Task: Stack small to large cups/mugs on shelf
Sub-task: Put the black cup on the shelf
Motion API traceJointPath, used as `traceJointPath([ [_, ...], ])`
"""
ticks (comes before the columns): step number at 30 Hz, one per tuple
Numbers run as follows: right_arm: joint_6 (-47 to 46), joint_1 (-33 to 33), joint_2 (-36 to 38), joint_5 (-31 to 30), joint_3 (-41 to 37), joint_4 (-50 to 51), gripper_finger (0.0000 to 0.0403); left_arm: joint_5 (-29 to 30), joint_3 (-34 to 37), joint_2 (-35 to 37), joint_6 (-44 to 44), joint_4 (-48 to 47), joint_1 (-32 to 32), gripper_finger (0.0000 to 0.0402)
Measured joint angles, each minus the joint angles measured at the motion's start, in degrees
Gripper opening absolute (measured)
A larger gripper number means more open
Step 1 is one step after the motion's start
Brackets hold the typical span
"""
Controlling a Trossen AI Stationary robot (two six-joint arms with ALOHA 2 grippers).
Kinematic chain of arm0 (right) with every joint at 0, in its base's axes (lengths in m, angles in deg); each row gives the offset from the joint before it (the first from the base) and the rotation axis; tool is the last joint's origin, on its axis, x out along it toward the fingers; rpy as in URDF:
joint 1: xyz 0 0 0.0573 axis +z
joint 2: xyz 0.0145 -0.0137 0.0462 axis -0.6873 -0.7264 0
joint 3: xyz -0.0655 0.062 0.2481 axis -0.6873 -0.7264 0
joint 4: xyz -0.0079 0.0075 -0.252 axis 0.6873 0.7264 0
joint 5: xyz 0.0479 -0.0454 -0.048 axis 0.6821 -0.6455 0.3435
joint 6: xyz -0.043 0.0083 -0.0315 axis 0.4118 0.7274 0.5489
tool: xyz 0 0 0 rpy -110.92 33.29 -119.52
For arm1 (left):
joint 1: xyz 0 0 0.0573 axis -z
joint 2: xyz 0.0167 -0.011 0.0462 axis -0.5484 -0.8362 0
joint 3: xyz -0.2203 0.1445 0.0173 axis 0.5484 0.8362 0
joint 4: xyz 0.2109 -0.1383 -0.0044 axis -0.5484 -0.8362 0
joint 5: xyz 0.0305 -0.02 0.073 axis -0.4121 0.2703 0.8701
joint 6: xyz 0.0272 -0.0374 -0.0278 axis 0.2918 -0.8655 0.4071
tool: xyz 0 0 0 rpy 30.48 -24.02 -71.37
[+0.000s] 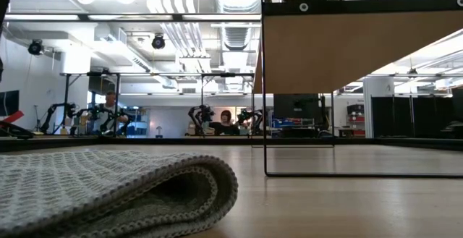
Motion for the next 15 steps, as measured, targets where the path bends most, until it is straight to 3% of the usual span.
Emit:
traceJointPath([
  [15, 0.88, 0.02, -1.11, 0.02, 1.28, -2.35, 0.0008, -0.04, 12.30, 0.00, -6.24, 12.74, 1.06, 0.0000],
])
